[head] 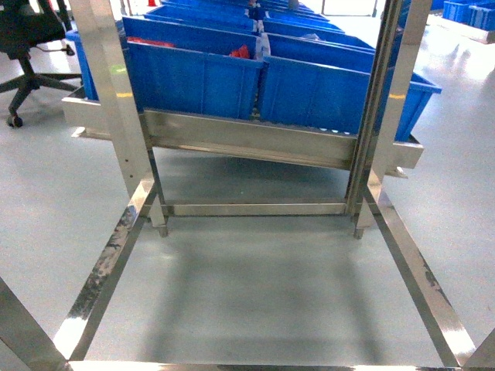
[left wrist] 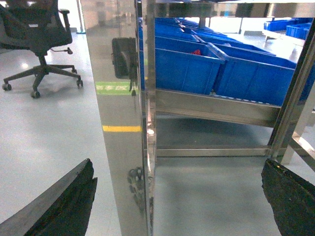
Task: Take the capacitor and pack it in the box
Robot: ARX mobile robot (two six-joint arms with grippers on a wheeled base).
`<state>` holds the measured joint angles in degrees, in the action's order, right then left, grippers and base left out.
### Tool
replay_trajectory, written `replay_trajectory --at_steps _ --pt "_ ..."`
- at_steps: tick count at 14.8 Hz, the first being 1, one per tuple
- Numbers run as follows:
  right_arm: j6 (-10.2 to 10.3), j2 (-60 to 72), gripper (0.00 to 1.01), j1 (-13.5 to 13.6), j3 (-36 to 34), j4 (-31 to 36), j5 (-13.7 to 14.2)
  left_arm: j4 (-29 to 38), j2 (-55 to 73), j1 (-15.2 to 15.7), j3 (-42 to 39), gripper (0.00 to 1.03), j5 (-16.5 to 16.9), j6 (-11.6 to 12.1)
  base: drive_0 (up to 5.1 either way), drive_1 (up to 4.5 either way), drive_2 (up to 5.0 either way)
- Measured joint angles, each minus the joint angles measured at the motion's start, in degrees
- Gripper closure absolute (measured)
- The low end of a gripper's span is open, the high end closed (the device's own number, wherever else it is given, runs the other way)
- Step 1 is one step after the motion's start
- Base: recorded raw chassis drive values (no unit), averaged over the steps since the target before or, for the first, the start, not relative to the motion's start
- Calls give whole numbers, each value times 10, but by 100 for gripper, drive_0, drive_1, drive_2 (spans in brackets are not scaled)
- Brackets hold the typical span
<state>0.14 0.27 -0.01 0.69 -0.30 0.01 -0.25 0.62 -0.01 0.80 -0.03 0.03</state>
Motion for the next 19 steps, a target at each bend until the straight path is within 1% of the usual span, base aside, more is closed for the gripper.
replay_trajectory --at_steps 19 --pt "0 0 3 0 0 0 0 0 0 0 0 5 0 0 0 0 0"
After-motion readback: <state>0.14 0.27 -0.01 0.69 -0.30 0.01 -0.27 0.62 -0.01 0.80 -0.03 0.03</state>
